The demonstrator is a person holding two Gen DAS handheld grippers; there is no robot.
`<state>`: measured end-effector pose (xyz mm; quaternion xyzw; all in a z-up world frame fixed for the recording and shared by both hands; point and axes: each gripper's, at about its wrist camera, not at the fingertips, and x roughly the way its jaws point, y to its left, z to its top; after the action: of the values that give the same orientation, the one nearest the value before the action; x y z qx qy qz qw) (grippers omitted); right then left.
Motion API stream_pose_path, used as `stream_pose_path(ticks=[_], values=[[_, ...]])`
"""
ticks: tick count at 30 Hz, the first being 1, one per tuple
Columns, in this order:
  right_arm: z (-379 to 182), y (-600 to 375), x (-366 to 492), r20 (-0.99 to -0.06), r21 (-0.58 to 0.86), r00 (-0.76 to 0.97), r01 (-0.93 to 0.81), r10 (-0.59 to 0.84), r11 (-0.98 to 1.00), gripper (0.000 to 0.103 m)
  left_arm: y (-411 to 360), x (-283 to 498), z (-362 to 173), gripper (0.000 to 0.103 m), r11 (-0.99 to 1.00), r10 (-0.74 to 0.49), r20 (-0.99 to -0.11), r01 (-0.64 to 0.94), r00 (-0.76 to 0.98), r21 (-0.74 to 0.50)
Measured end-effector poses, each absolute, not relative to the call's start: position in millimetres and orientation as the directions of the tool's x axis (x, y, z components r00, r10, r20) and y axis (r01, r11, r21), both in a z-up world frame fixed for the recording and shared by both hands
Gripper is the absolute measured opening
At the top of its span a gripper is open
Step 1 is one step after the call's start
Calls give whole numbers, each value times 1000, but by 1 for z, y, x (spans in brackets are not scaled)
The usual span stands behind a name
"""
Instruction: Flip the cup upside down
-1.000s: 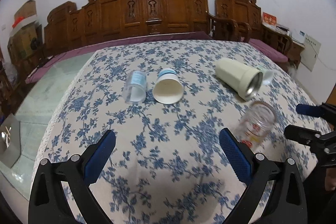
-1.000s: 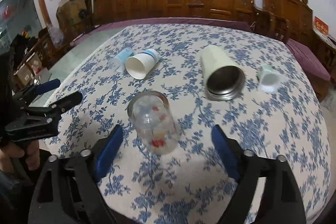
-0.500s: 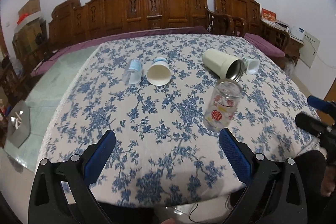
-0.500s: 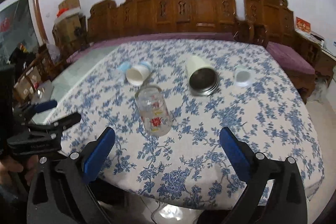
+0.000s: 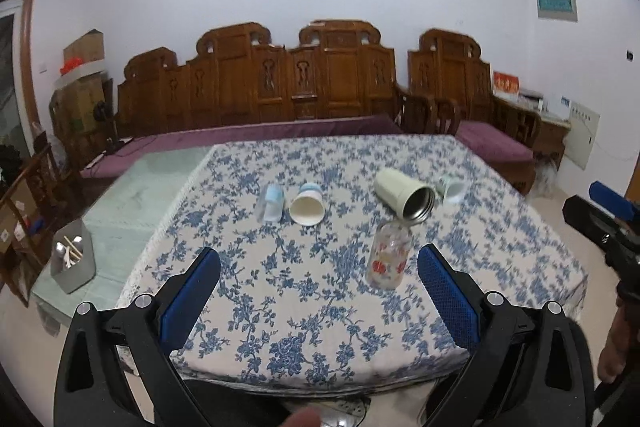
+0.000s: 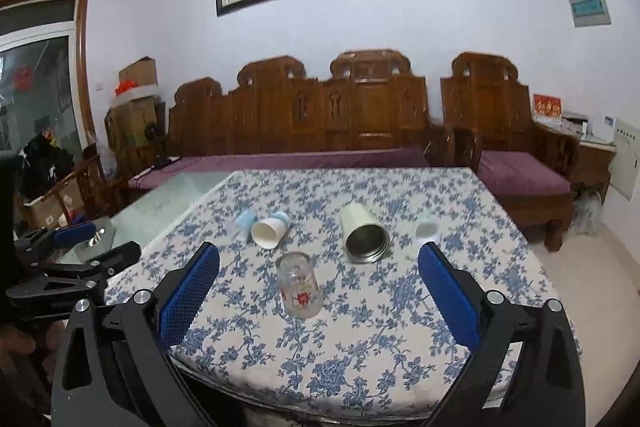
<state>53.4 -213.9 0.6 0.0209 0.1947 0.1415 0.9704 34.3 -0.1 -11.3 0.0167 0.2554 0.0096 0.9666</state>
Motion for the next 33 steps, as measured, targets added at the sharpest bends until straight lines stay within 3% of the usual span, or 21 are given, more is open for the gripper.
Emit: stream_pose_path(ticks=[33], values=[[3, -221, 43, -350, 102, 894, -260, 279, 960, 100, 0, 14, 1, 95, 1000, 28, -453, -20, 891, 21]])
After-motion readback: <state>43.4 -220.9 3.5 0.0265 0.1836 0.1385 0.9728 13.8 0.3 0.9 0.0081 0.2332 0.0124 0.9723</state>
